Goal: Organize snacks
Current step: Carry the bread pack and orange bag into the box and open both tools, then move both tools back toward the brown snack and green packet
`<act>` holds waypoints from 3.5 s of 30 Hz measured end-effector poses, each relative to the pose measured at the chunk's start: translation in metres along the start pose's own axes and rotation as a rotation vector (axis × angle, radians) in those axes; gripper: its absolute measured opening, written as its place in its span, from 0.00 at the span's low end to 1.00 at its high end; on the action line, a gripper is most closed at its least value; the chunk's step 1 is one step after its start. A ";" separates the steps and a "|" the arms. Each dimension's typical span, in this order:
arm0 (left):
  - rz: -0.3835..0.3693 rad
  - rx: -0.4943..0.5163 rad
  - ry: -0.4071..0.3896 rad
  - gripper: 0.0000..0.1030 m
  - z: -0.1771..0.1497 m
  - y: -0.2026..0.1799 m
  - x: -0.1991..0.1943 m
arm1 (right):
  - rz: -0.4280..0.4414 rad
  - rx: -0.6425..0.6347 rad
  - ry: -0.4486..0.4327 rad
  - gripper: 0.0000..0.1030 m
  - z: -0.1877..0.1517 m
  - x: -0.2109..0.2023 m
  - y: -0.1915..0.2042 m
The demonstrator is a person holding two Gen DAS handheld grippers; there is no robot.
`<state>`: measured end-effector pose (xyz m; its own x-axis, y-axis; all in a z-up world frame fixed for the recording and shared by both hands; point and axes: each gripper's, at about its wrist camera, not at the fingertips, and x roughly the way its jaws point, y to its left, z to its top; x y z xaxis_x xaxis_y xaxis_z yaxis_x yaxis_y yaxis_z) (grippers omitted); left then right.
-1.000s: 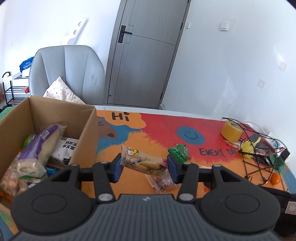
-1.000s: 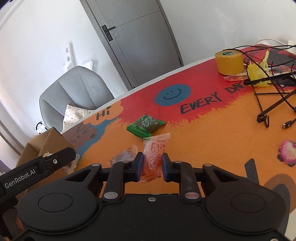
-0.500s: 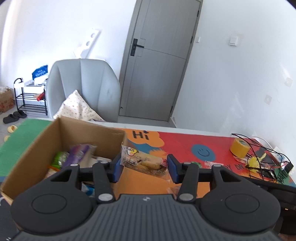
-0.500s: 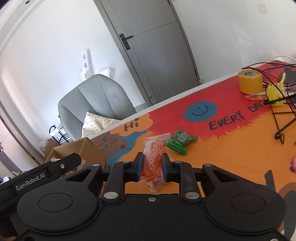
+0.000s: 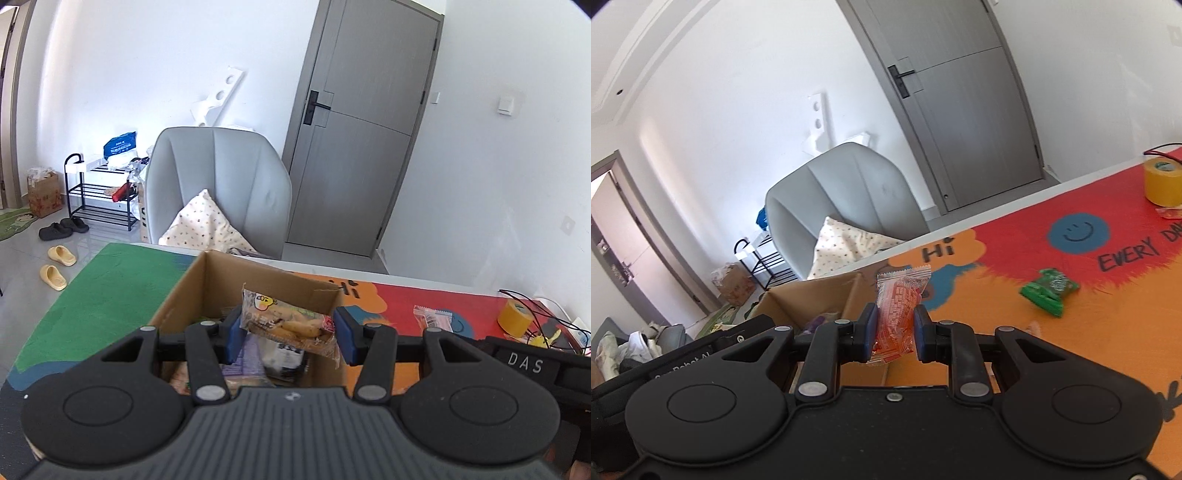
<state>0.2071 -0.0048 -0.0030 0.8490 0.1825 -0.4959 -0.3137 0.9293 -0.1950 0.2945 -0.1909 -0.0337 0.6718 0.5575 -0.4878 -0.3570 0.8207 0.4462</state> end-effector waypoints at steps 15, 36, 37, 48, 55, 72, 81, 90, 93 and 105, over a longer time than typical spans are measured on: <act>0.028 -0.074 0.028 0.52 0.012 0.047 0.006 | 0.058 -0.067 0.023 0.22 -0.001 0.020 0.052; 0.055 -0.094 0.028 0.83 0.012 0.064 -0.003 | 0.018 -0.069 0.038 0.34 0.001 0.017 0.051; 0.050 -0.091 0.035 0.83 0.011 0.061 -0.002 | 0.011 -0.068 0.039 0.36 0.001 0.015 0.048; 0.001 -0.030 0.072 0.84 -0.002 0.018 0.004 | -0.079 -0.024 0.032 0.44 0.002 -0.010 -0.002; -0.035 0.007 0.082 0.85 -0.008 -0.009 0.005 | -0.114 0.005 0.024 0.50 0.000 -0.022 -0.028; -0.122 0.083 0.097 0.93 -0.028 -0.078 0.014 | -0.218 0.057 -0.069 0.95 0.004 -0.054 -0.086; -0.146 0.128 0.131 0.93 -0.042 -0.106 0.033 | -0.246 0.120 -0.071 1.00 -0.001 -0.055 -0.117; -0.139 0.148 0.188 0.93 -0.058 -0.126 0.058 | -0.243 0.169 -0.050 1.00 -0.007 -0.045 -0.138; -0.124 0.138 0.201 0.93 -0.064 -0.132 0.067 | -0.232 0.191 -0.047 1.00 -0.008 -0.040 -0.145; -0.100 0.116 0.245 0.92 -0.079 -0.153 0.101 | -0.221 0.262 -0.030 1.00 -0.010 -0.021 -0.169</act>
<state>0.3069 -0.1534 -0.0896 0.7405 0.0183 -0.6719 -0.1713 0.9718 -0.1622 0.3337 -0.3405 -0.1065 0.7347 0.3627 -0.5733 -0.0244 0.8586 0.5120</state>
